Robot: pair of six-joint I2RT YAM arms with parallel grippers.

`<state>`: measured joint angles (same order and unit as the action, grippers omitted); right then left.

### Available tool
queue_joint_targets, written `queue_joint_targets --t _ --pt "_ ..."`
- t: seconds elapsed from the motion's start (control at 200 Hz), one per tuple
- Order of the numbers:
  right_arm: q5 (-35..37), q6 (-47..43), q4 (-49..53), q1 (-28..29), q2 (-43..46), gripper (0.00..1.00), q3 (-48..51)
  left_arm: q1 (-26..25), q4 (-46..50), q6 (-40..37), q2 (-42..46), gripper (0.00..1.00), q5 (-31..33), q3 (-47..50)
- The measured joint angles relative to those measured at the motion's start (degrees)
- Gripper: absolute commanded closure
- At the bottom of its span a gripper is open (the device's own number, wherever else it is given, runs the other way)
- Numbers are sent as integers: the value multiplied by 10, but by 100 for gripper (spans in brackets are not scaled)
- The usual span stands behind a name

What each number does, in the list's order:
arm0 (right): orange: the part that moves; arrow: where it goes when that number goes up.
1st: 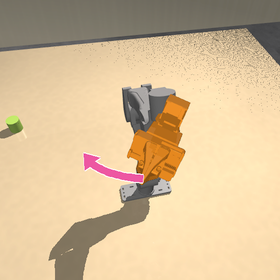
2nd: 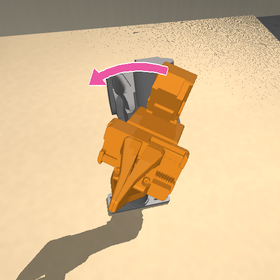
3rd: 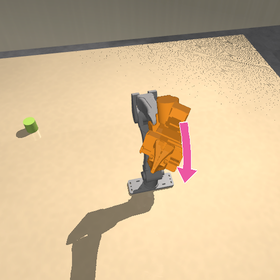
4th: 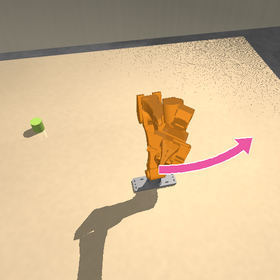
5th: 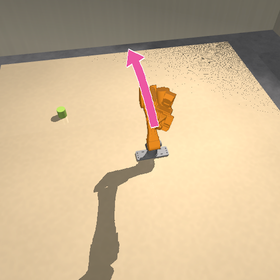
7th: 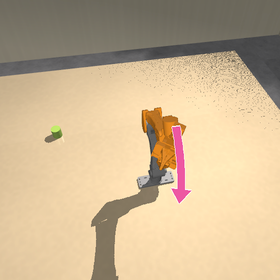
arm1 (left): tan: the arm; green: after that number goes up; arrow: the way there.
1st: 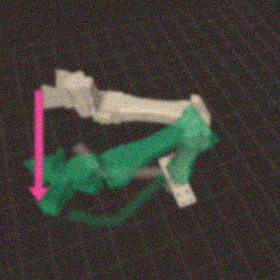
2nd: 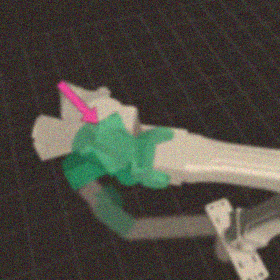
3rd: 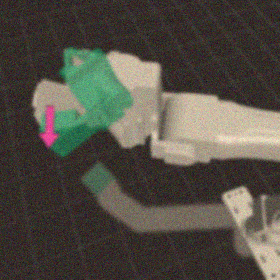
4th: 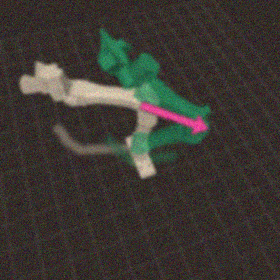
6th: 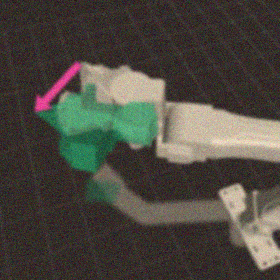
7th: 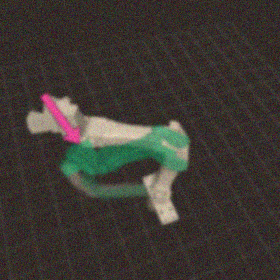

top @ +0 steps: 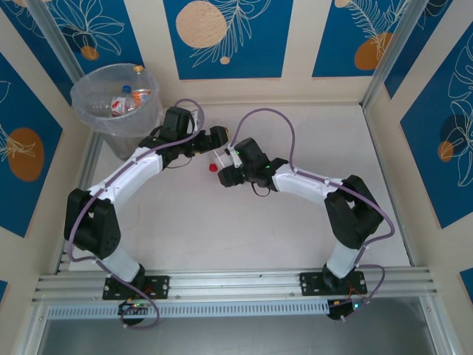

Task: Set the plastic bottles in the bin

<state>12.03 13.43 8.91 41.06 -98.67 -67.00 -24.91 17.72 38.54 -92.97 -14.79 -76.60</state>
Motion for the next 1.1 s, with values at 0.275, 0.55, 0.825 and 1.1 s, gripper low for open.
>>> queue_joint_targets --t 0.275,0.55,0.825,1.1 --pt "-33 4 -37 9 29 58 4 1 -28 9 1 23 4 8" --pt "-52 22 -51 9 34 51 11 4 -53 1 -1 47 -27 8" --pt "-60 32 -50 8 36 24 12 4 -54 -6 -1 55 -33 8" --pt "-82 22 -72 6 41 1 26 0 -48 -17 5 57 -38 7"
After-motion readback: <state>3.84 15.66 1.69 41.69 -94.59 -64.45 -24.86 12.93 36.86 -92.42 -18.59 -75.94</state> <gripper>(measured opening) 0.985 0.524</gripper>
